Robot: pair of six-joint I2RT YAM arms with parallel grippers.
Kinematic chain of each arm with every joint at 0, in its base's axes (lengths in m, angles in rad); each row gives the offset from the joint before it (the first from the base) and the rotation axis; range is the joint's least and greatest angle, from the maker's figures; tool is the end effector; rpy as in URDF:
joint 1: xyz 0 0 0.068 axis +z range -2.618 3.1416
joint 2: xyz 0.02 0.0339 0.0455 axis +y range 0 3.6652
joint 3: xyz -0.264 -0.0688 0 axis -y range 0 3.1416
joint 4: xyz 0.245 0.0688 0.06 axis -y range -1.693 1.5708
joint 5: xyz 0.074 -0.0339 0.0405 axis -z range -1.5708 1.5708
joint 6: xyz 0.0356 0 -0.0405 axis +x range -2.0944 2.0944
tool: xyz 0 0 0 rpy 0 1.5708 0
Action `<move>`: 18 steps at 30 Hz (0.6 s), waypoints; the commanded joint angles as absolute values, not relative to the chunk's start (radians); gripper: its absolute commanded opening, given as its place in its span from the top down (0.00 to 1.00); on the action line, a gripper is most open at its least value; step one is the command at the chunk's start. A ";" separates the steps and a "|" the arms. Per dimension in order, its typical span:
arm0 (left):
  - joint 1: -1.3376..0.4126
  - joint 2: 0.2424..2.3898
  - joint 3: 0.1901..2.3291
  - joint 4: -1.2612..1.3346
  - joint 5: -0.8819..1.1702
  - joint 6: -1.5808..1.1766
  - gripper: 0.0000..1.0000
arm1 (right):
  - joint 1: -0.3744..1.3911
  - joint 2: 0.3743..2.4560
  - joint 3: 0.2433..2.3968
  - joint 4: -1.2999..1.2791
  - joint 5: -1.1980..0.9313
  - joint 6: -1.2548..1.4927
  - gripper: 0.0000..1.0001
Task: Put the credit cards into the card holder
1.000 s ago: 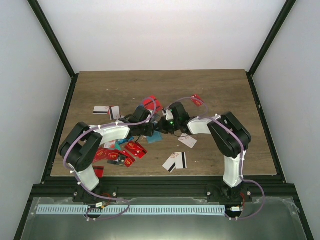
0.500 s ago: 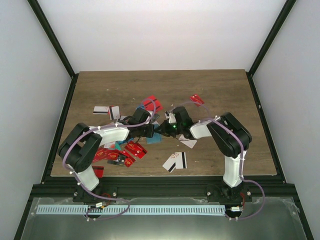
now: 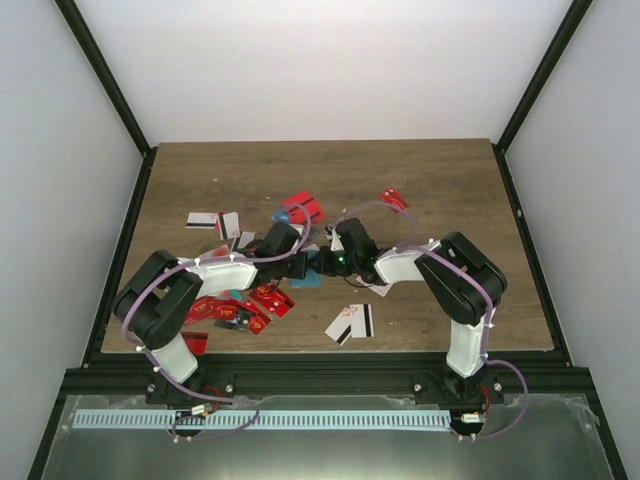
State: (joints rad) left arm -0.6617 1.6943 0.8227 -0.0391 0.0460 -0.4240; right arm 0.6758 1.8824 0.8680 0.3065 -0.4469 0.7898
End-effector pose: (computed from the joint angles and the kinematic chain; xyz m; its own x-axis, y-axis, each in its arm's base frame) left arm 0.2541 -0.2000 0.1400 -0.8297 0.1253 -0.5439 0.3233 0.9022 -0.2854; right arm 0.2727 0.2384 0.1194 -0.9397 0.0675 -0.3353 -0.2171 0.6396 0.7374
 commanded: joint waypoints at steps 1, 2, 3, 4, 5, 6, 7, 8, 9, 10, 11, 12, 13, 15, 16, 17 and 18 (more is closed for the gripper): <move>-0.673 1.713 0.756 -0.083 0.017 -0.465 0.96 | 0.782 1.912 0.875 0.074 -0.297 0.725 0.99; -0.676 1.711 0.748 -0.078 0.013 -0.472 0.96 | 0.796 1.914 0.879 0.061 -0.281 0.722 0.99; -0.677 1.709 0.741 -0.070 0.008 -0.479 0.96 | 0.809 1.916 0.885 0.049 -0.261 0.721 0.99; -0.679 1.708 0.732 -0.063 0.005 -0.485 0.96 | 0.826 1.921 0.894 0.032 -0.234 0.718 0.99; -0.680 1.707 0.724 -0.054 0.004 -0.491 0.96 | 0.846 1.926 0.907 0.010 -0.191 0.716 0.99; -0.681 1.708 0.715 -0.046 0.003 -0.497 0.96 | 0.862 1.935 0.918 -0.007 -0.165 0.715 0.99; -0.682 1.710 0.709 -0.039 0.003 -0.501 0.96 | 0.877 1.944 0.926 -0.022 -0.146 0.715 0.99; -0.683 1.712 0.702 -0.032 0.004 -0.504 0.96 | 0.890 1.953 0.933 -0.031 -0.130 0.716 0.99; -0.684 1.714 0.697 -0.027 0.005 -0.509 0.96 | 0.903 1.964 0.938 -0.042 -0.114 0.716 0.99; -0.684 1.716 0.692 -0.022 0.005 -0.511 0.96 | 0.915 1.972 0.945 -0.054 -0.095 0.717 0.99; -0.684 1.718 0.685 -0.013 0.007 -0.516 0.96 | 0.928 1.983 0.956 -0.072 -0.069 0.716 0.99; -0.684 1.720 0.676 -0.004 0.009 -0.522 0.96 | 0.942 1.994 0.970 -0.095 -0.046 0.716 0.99; -0.684 1.721 0.666 0.005 0.011 -0.529 0.96 | 0.952 2.005 0.981 -0.113 -0.030 0.716 0.99; -0.686 1.722 0.647 0.026 0.015 -0.540 0.96 | 0.979 2.028 0.997 -0.140 -0.002 0.721 0.99; -0.686 1.721 0.639 0.036 0.016 -0.545 0.96 | 0.991 2.042 1.005 -0.155 0.017 0.723 0.99; -0.686 1.721 0.628 0.046 0.019 -0.550 0.96 | 1.004 2.055 1.015 -0.179 0.033 0.729 0.99; -0.686 1.719 0.620 0.056 0.021 -0.554 0.96 | 1.019 2.069 1.024 -0.191 0.042 0.733 0.99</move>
State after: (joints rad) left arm -0.6479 1.6531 0.6800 0.1493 -0.0071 -0.4881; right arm 0.8661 1.8889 1.0180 0.0498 -0.0223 0.7193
